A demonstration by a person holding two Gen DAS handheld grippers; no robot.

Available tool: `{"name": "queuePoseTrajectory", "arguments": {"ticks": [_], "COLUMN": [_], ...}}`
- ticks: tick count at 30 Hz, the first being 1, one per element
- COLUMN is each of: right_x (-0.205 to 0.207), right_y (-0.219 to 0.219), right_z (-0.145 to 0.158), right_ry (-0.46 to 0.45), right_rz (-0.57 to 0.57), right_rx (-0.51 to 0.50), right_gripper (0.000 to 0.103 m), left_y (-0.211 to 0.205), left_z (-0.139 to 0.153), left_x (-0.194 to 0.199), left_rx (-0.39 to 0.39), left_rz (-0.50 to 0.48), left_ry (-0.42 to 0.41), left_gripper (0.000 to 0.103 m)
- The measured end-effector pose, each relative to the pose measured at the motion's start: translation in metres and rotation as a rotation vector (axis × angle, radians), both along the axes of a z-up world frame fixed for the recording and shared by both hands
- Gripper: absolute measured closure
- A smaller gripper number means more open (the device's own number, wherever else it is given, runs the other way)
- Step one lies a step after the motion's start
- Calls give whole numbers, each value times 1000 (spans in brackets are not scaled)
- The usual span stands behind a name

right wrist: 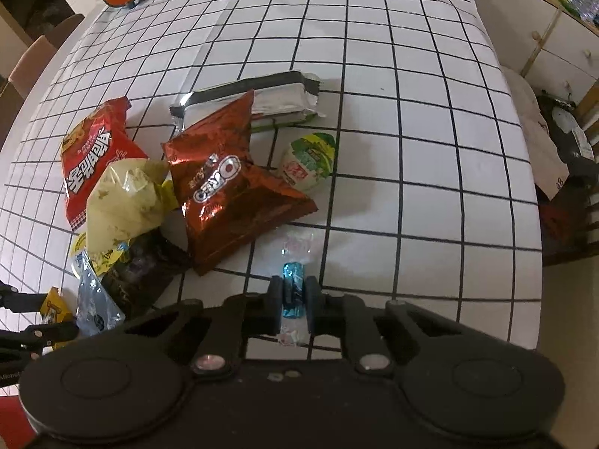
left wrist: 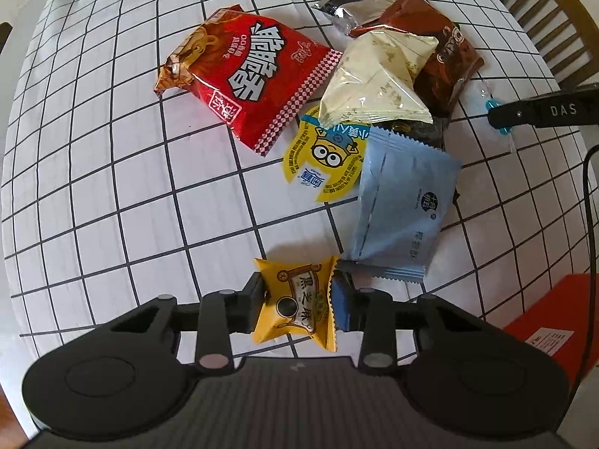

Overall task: Organize snacks
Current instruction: 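Grasp the yellow sesame packet with the left tool while the right tool grasps the small teal bottle, then carry the yellow packet with the left tool while the right tool carries the teal bottle over the box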

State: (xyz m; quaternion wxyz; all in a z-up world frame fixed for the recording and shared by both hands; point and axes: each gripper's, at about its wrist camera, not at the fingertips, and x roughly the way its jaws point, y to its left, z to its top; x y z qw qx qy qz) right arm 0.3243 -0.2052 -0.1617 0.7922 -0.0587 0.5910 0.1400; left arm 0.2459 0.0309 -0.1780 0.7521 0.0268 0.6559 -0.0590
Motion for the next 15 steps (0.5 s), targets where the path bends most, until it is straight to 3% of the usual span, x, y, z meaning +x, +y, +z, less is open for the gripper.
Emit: {"name": "queuePoseTrajectory", "arguments": {"ticks": [15], "right_x": [-29], "right_y": [-18], "right_z": [42], "right_ry": [-26], "right_rz": [-15], "right_rx": [120], "right_gripper": [92], "left_y": [17], "left_z": [33], "left_x": [-18], "left_rx": [-8], "left_rz": [103], "left_ry": [-56], "left_gripper": [67]}}
